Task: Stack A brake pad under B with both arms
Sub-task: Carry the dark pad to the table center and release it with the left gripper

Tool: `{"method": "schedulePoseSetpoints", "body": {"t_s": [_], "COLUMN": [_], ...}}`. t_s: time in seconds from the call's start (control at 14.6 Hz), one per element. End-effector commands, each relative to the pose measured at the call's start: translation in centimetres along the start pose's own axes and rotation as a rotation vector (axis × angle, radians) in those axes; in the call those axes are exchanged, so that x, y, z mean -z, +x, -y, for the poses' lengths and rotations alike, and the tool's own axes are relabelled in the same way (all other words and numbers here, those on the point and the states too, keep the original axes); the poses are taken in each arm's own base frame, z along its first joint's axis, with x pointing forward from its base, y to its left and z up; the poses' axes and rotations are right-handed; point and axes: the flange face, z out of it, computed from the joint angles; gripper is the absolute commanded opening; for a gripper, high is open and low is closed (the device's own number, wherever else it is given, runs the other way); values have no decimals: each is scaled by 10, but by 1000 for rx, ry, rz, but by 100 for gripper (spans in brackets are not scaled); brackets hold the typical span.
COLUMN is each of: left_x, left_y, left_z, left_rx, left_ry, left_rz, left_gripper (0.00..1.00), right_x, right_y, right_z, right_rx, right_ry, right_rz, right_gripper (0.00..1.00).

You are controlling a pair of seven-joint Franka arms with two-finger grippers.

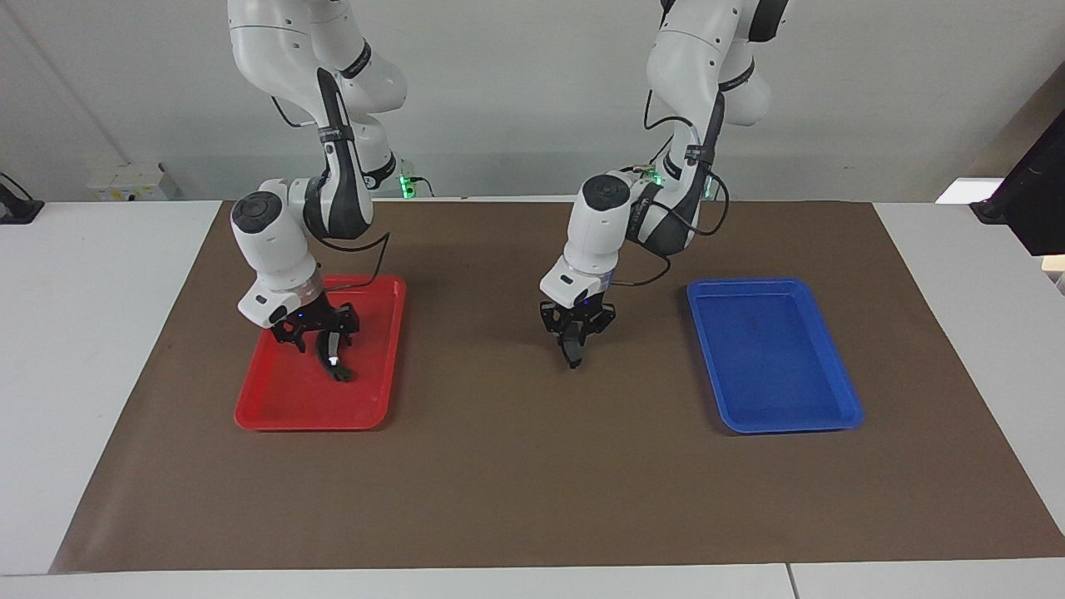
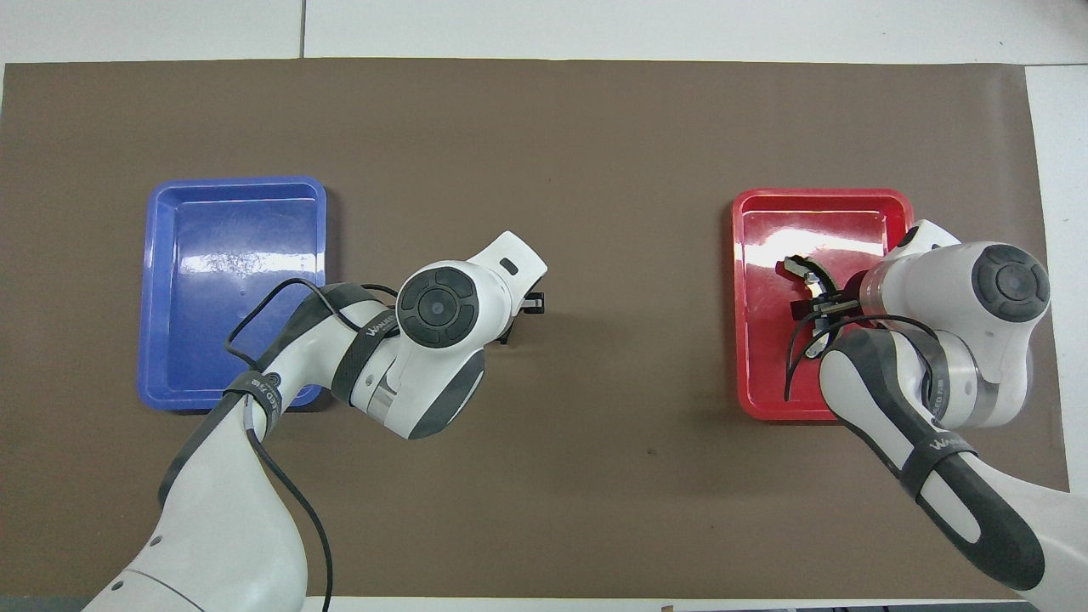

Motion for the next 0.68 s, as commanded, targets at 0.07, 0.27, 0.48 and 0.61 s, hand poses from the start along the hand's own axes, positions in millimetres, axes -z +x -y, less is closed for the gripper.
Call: {"method": "schedulePoseSetpoints", "body": {"t_s": [0.07, 0.27, 0.48, 0.61], "left_x": [4, 5, 15, 44], "left_y": [0, 4, 20, 35], "left_z": [1, 6, 30, 54], "left_rx": [16, 28, 60, 70], "left_ry": [-6, -5, 6, 10], "left_rz": [-8, -10, -10, -16], "left_gripper": [17, 92, 98, 98], "right_x": [-7, -8, 2, 22], "right_y": [-2, -3, 3, 12], "right_z": [1, 1, -1, -1], "right_rx": [14, 12, -9, -28], "right_ry": [13, 13, 13, 20], "right_rz": [2, 3, 0, 27], "right_gripper": [77, 15, 0, 0]}}
